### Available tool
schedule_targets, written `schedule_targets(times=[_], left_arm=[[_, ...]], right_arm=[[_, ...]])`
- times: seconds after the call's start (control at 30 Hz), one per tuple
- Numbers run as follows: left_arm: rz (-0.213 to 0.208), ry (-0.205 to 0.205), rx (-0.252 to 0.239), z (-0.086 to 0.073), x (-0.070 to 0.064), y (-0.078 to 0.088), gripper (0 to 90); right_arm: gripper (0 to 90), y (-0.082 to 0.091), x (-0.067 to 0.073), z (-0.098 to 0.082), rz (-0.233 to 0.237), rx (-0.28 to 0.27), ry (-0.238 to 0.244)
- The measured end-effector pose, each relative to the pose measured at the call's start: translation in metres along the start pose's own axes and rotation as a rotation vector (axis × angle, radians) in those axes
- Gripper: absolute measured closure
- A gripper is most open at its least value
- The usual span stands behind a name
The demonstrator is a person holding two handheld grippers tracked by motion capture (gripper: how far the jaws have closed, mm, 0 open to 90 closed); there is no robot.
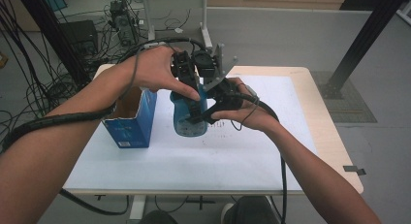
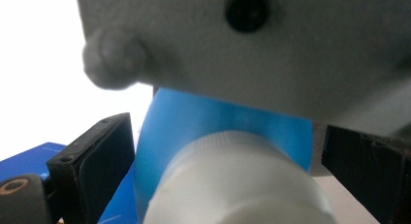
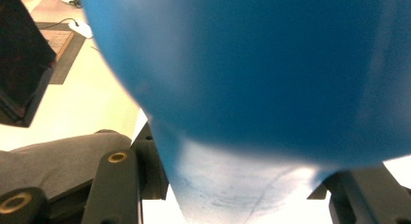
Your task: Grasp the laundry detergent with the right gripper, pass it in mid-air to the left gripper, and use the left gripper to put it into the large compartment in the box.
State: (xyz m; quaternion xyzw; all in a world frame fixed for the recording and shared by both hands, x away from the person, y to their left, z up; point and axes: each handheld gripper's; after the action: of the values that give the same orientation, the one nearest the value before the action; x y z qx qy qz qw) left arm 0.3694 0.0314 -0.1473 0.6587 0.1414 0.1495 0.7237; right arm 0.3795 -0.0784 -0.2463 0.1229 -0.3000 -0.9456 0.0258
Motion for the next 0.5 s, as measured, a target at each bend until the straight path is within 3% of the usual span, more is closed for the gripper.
schedule_targets(times=[0.5], left_arm=[[0.004, -0.004, 0.009, 0.0005, 0.0004, -0.0018, 5.7]], right_arm=[[43.6, 0.0005, -0.0002, -0.0002, 0.001, -0.003, 0.005]])
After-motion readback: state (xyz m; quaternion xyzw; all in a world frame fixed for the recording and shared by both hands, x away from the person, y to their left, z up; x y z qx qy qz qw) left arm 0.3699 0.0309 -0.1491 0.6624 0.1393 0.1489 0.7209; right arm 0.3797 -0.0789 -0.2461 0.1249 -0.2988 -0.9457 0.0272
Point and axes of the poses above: each handheld gripper's, and its own axes: y roughly backward along the jaws, z roughly out of its top, x roughly to its left, and after that the axes turned 11 degrees about y, right-handed
